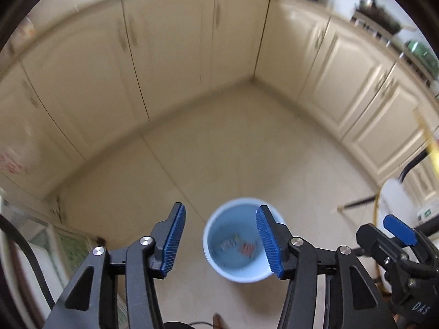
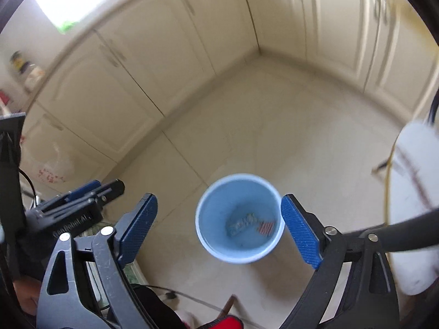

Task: Collect trash
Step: 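Carry both items over the blue bin and open both grippers to drop them, then move both tools back toward the table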

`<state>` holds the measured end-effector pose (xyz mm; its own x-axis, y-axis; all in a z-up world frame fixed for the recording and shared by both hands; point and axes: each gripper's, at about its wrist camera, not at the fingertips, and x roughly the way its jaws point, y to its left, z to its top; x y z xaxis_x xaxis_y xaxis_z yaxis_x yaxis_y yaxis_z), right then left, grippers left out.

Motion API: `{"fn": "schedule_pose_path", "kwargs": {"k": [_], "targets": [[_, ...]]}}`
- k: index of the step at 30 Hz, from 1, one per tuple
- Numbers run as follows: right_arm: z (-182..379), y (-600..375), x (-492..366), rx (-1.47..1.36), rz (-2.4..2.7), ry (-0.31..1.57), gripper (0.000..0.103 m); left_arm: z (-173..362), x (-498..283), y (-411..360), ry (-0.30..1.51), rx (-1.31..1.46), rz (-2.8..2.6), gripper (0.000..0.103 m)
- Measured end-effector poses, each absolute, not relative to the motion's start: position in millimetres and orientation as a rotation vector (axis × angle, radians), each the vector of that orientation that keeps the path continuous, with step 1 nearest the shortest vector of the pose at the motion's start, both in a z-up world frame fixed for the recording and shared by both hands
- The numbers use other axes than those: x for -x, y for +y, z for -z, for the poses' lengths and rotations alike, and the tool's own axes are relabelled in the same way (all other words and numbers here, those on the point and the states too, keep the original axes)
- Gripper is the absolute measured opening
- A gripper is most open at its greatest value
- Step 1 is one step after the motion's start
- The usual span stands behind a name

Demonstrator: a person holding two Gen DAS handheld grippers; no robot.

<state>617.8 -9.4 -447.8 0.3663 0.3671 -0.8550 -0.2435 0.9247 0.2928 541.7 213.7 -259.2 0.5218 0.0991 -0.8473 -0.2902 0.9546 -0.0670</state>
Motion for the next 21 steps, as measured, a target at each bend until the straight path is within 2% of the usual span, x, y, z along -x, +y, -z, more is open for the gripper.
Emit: {"fn": "schedule_pose_path", "kwargs": {"k": [3, 5, 13, 16, 21], "targets": [[392.4, -8.7, -593.3, -0.090, -0.414, 1.010, 0.094, 208.7, -518.9, 194.3, 0.877, 0.159, -0.268, 0.059], [357.4, -10.7, -577.4, -0.070, -0.414, 0.932, 0.099, 175.4, -502.3, 177.6, 0.791, 0.145, -0.264, 0.063], [223.9, -47.4, -485.8, -0.004, -0.324, 0.619, 0.103, 80.3, -431.8, 79.7, 0.474, 0.077, -0.209, 0.098], [179.2, -62.2, -451.0, 0.005, -0.273, 0.516, 0.103, 62.8, -403.6, 41.5, 0.377, 0.063, -0.176, 0.102], [106.7, -91.6, -386.6, 0.024, -0.172, 0.364, 0.103, 48.1, -373.9, -4.7, 0.269, 0.045, -0.131, 0.102]]}}
